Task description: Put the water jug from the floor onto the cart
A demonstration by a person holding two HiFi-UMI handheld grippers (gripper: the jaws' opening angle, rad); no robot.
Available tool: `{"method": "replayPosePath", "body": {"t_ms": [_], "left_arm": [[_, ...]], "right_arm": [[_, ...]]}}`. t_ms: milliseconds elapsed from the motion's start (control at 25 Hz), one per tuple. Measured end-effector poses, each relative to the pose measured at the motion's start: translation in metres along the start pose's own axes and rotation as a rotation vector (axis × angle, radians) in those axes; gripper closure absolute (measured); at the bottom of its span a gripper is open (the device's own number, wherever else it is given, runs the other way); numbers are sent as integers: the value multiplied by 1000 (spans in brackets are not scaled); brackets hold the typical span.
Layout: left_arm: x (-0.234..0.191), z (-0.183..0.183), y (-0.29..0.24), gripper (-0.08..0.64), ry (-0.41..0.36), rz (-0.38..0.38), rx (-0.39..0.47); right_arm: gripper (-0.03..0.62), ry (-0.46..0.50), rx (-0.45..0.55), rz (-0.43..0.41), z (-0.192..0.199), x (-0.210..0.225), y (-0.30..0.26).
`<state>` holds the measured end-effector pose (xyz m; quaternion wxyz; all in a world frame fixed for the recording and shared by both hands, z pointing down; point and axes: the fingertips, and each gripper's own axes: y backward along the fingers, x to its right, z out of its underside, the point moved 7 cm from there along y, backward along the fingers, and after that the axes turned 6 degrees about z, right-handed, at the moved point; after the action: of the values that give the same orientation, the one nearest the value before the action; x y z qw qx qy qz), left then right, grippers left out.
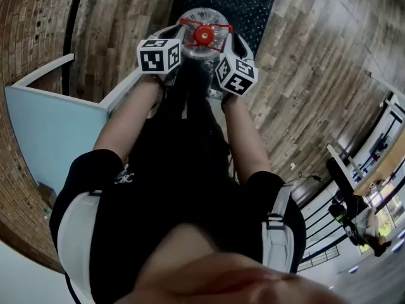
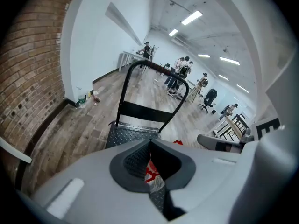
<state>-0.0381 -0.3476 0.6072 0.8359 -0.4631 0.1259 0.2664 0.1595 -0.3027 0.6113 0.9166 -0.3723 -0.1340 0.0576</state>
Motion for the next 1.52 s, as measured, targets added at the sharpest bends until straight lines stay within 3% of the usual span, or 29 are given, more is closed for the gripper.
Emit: {"method": "replayPosePath", "body": {"t_ms": [80, 360, 640, 880, 1080, 1520], "left_arm": [[9, -6, 14, 558, -26, 0, 47], [43, -33, 74, 558, -151, -3, 172], [79, -62, 129, 558, -227, 28, 293], [107, -66, 165, 558, -303, 62, 339], [119, -62, 185, 558, -313, 50, 398], [132, -45, 190, 558, -310, 58, 378]], "right_arm": [[577, -13, 39, -18, -9, -6, 16], [578, -22, 154, -91, -42, -24, 73], [580, 13, 295, -132, -91, -39, 126], [580, 5, 400, -150, -108, -37, 168], [580, 16, 430, -167, -104, -40, 190], [580, 59, 393, -200, -86, -43, 212]]}}
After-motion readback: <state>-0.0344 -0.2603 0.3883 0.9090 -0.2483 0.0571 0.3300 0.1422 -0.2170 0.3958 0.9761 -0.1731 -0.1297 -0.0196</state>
